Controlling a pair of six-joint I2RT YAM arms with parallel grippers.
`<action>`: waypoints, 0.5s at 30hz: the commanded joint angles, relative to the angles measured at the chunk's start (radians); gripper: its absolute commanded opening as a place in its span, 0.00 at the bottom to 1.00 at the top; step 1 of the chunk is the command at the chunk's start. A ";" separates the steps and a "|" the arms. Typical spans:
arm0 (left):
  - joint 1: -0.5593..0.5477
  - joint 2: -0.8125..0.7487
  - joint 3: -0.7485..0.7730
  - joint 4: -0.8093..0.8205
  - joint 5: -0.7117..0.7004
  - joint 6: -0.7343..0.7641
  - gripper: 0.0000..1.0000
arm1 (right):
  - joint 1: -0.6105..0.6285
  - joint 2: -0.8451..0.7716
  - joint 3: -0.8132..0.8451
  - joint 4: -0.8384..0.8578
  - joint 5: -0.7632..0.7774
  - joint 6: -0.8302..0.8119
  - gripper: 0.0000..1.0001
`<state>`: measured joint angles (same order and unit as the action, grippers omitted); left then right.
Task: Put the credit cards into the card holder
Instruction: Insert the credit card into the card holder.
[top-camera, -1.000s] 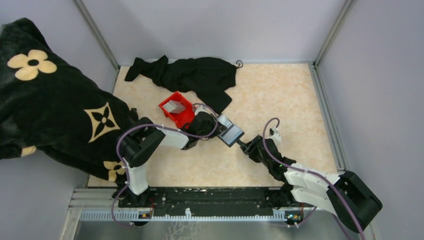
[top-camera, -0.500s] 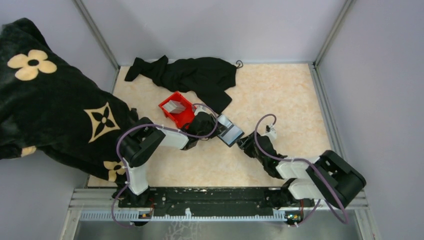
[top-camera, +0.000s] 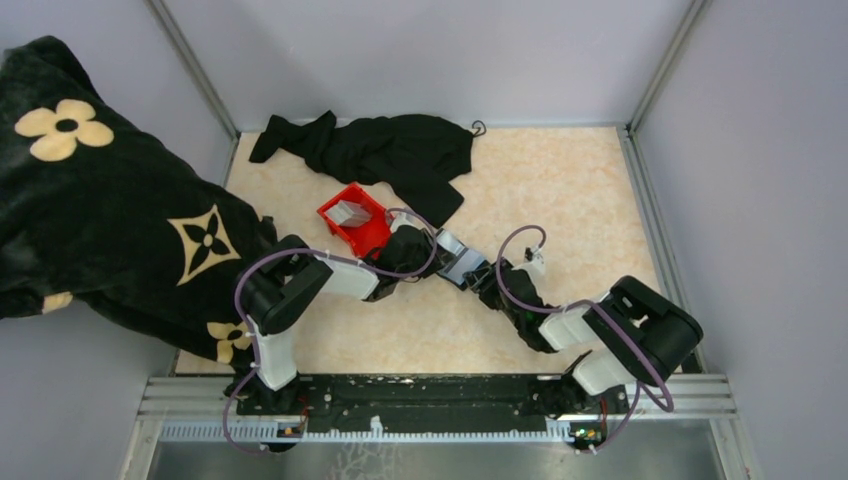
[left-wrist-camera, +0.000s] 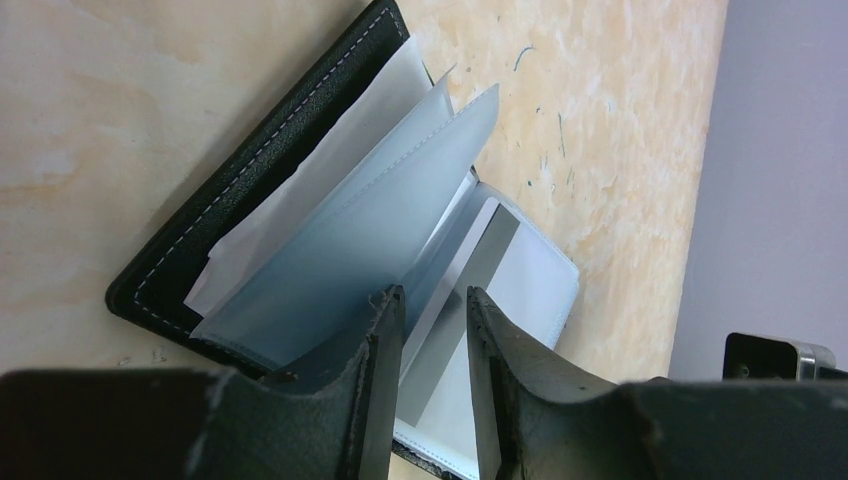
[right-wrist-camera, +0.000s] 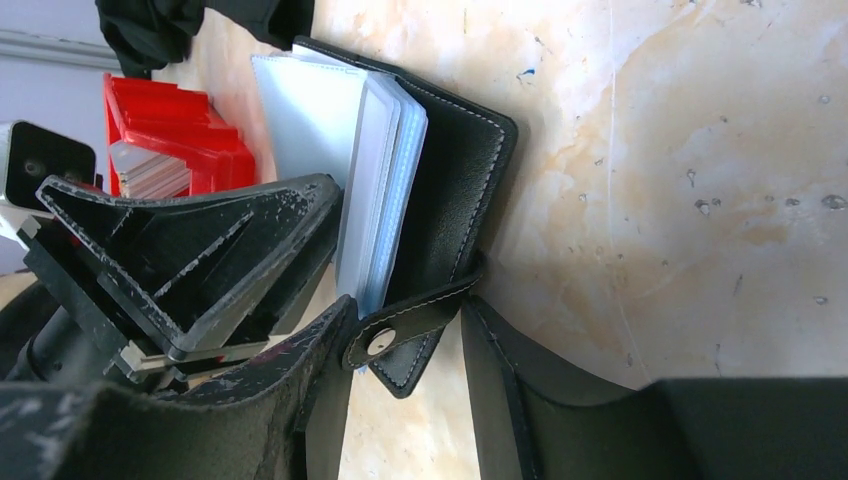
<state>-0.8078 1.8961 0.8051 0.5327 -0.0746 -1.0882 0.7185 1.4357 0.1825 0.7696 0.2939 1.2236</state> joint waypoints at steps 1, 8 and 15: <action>-0.049 0.089 -0.061 -0.251 0.088 0.010 0.39 | 0.023 0.062 0.016 -0.128 0.031 -0.014 0.44; -0.054 0.082 -0.072 -0.255 0.083 0.009 0.39 | 0.048 0.008 -0.014 -0.162 0.036 0.022 0.44; -0.063 0.087 -0.067 -0.254 0.084 -0.001 0.39 | 0.084 -0.090 -0.035 -0.248 0.045 0.069 0.44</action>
<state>-0.8268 1.8973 0.7967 0.5472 -0.0692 -1.1072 0.7662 1.3693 0.1715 0.6849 0.3397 1.2694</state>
